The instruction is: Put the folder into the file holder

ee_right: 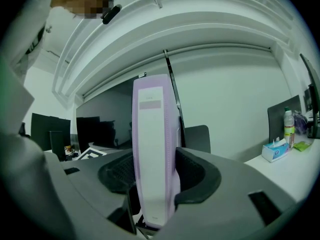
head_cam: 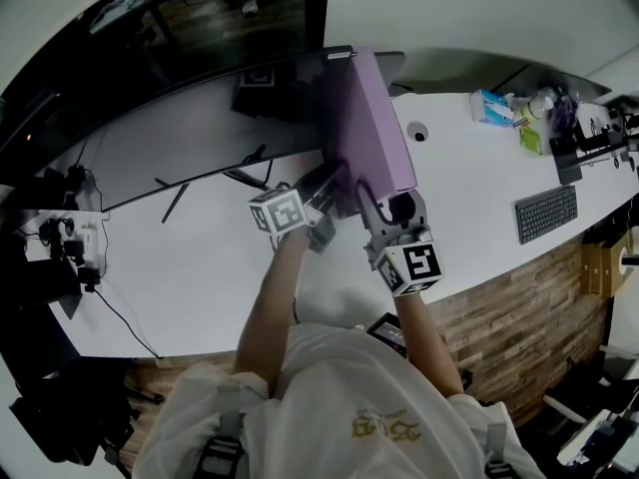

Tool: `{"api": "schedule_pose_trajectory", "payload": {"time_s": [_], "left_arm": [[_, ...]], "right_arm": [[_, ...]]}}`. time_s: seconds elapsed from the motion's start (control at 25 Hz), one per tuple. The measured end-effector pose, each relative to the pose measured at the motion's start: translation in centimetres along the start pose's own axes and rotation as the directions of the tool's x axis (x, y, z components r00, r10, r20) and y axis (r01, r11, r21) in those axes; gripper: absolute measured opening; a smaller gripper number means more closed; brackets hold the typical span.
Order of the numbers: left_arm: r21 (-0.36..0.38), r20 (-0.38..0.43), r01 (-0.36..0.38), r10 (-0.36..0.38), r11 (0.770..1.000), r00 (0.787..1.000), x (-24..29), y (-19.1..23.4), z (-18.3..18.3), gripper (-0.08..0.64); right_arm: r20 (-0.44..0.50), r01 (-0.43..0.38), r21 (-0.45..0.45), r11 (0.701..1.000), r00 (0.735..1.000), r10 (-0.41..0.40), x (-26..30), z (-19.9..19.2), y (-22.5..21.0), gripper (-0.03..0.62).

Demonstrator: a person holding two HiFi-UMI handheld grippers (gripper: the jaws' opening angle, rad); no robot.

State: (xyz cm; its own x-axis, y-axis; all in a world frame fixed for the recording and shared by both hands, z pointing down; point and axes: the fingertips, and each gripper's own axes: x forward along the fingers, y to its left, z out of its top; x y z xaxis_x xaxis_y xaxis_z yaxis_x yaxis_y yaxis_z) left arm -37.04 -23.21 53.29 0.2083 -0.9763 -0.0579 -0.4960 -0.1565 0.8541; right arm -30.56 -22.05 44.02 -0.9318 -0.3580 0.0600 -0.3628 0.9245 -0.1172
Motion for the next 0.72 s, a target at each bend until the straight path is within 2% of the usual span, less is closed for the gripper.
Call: {"api": "schedule_pose_trajectory", "payload": {"time_s": [0.28,0.56,0.72], "left_arm": [[0.006,0.004,-0.011,0.011,1.000,1.000,-0.3,0.3,0.0,0.101],[0.012,0.013,-0.001,0.000,1.000,1.000,-0.4,-0.5,0.2,0.176],[0.019,0.023,-0.010,0.010,1.000,1.000,-0.7,-1.0,0.5,0.243]], "right_arm": [[-0.040,0.005,-0.033,0.999,0.999,-0.006,0.0,-1.0,0.5,0.223],[-0.050,0.030,-0.038,0.999,0.998,-0.031,-0.5,-1.3,0.3,0.227],[-0.040,0.033,-0.015,0.999,0.999,-0.033,-1.2,-0.8,0.2,0.227]]}}
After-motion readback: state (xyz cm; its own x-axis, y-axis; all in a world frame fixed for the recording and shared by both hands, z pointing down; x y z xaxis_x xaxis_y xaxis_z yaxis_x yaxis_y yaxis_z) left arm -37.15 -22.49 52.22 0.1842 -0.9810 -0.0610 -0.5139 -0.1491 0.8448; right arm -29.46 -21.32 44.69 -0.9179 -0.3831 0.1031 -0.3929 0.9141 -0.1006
